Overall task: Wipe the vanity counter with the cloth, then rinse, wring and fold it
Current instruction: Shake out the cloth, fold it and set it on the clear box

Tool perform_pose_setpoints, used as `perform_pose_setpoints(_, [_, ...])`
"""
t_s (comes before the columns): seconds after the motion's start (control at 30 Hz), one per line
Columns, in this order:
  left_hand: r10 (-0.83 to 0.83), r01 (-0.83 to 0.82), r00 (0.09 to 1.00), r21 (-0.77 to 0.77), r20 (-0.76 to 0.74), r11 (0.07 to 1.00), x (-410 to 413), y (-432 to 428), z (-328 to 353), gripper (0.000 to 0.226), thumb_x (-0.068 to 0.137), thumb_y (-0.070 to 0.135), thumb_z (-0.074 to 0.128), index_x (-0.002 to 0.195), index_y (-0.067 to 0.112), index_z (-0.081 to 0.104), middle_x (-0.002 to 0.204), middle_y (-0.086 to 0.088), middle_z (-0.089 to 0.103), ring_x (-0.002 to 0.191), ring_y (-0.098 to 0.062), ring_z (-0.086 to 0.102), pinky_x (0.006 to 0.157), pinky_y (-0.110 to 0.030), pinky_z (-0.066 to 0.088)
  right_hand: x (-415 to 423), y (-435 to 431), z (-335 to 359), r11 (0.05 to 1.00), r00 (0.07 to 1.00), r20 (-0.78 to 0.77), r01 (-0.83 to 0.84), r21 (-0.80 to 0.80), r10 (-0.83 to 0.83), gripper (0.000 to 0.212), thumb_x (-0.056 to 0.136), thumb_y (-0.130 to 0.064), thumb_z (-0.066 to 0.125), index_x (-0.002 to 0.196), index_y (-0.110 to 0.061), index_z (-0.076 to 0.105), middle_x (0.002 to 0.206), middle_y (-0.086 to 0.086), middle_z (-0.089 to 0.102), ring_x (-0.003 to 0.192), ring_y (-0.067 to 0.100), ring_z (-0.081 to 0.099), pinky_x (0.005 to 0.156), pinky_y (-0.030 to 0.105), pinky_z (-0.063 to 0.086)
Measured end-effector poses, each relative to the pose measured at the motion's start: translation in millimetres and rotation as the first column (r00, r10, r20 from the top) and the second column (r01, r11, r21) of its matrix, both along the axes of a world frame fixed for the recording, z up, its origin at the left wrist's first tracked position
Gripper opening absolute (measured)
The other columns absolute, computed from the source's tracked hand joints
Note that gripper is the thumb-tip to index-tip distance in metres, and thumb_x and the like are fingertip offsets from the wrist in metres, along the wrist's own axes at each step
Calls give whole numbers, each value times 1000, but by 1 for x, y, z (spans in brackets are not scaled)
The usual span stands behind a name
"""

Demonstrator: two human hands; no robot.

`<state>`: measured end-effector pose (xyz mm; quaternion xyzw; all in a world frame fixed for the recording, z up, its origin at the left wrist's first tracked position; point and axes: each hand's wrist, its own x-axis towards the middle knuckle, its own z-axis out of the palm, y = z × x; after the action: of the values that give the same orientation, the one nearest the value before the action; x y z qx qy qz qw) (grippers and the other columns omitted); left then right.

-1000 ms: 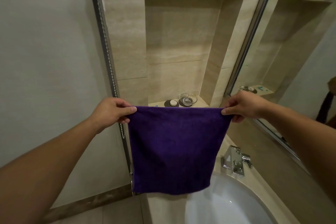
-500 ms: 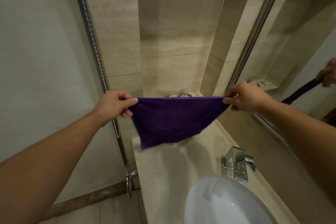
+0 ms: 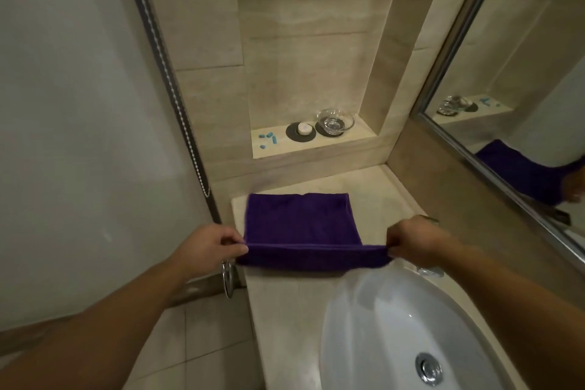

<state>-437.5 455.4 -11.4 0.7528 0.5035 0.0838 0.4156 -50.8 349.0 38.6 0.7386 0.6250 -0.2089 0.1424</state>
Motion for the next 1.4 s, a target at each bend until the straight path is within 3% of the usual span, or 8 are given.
perform_pose_setpoints(0.17, [-42,30,996,-139,-84,990,1,-7,-20,9,94,25,66,89,19,71,77,-8,74,59,-10,65,62,-28,54,4,-3,-16,995,999,-51,-4,-96,-1,17,97,-29,61,111,-24,70,92,-11,64,92,8,63,79,20,51])
perform_pose_setpoints(0.27, [-3,0,1000,-114,-27,994,4,6,-21,10,94,25,67,86,22,72,78,0,74,72,-10,69,72,-31,57,8,9,-18,995,993,-107,39,-94,-49,17,97,-24,58,110,-23,69,96,-9,66,95,10,63,83,24,52])
perform_pose_setpoints(0.4, [104,-96,991,-99,88,990,11,30,-24,12,95,22,64,86,19,71,82,1,74,83,-15,70,79,-32,56,16,31,-23,984,955,-249,175,35,-161,12,98,-20,58,90,-29,63,92,-9,67,88,10,62,73,27,47])
perform_pose_setpoints(0.53, [209,-195,961,-91,181,977,23,55,-32,18,99,20,57,86,14,67,85,-3,72,82,-16,67,74,-28,49,18,55,-32,942,896,-370,310,125,-246,12,99,-15,56,96,-22,66,89,-5,72,86,13,66,75,30,53])
perform_pose_setpoints(1.03, [351,-353,935,47,48,934,61,141,-91,14,99,27,56,86,24,60,83,3,66,79,-13,61,63,-27,42,41,148,-94,896,828,-450,427,123,-333,14,101,-21,56,95,-27,68,87,-1,74,78,16,70,79,40,59])
perform_pose_setpoints(1.17, [291,-290,956,25,-36,957,63,153,-110,12,98,25,58,87,23,63,88,3,67,83,-13,63,66,-26,44,42,164,-111,914,860,-394,392,103,-324,16,101,-16,53,99,-25,66,96,-3,69,81,14,65,67,27,50])
perform_pose_setpoints(1.27, [218,-218,973,18,-71,976,62,155,-117,7,95,21,63,89,22,68,92,3,66,83,-12,63,72,-26,52,40,172,-122,944,910,-323,310,114,-260,17,98,-13,58,91,-27,62,108,-3,61,93,16,56,79,26,41])
perform_pose_setpoints(1.4, [53,-15,984,219,-167,976,65,160,-122,4,91,24,67,93,27,67,96,10,59,88,-7,55,73,-20,41,41,176,-131,960,920,-322,266,90,-225,15,92,-17,67,83,-29,66,115,-4,59,99,15,54,84,27,41])
